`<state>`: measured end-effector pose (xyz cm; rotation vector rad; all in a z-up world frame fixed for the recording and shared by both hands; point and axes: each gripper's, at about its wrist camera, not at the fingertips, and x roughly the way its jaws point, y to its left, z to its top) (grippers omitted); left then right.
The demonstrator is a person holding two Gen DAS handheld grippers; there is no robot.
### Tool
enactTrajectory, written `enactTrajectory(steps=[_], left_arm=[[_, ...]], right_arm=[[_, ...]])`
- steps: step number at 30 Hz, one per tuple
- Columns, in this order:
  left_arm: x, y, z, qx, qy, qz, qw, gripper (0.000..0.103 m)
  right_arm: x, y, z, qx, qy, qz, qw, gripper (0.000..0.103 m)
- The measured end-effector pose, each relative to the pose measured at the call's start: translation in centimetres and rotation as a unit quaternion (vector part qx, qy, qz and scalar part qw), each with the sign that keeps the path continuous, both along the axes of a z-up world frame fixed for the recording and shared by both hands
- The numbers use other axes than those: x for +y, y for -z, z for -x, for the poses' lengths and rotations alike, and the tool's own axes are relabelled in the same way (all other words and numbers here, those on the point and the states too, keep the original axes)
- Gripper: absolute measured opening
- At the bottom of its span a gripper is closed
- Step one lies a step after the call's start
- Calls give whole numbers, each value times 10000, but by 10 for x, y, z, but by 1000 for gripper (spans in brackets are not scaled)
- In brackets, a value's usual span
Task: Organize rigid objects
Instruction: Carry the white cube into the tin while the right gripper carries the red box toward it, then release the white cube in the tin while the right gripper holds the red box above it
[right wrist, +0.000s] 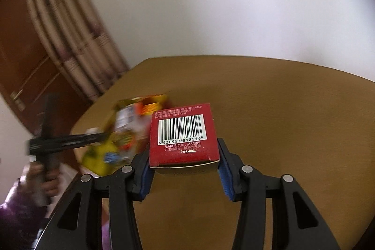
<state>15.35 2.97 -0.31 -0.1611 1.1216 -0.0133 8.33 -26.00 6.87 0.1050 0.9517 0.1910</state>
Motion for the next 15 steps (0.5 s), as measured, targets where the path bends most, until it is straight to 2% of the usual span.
enactTrajectory(steps=[2,6,9,13,15], left_arm=[[2,7,-3,-9,-78,-204,9998,31],[4,17,-1,-95,-86,-432,9990,31],[4,19,0,-100,7,-292,9995,34],[-1,26,0,87,148,-391,9991,34],[-3,25,2,172,203,-438,9987,34]], right_arm=[[21,-3,-5,77,-151,-111,9998,45],[57,3,-20,217,-409,-15,9989,45],[75,13,-37,330,-505,-13,9982,45],[90,28,-55,518,-556,-62,9971,45],[104,40,-69,575,-625,77,9964,45]])
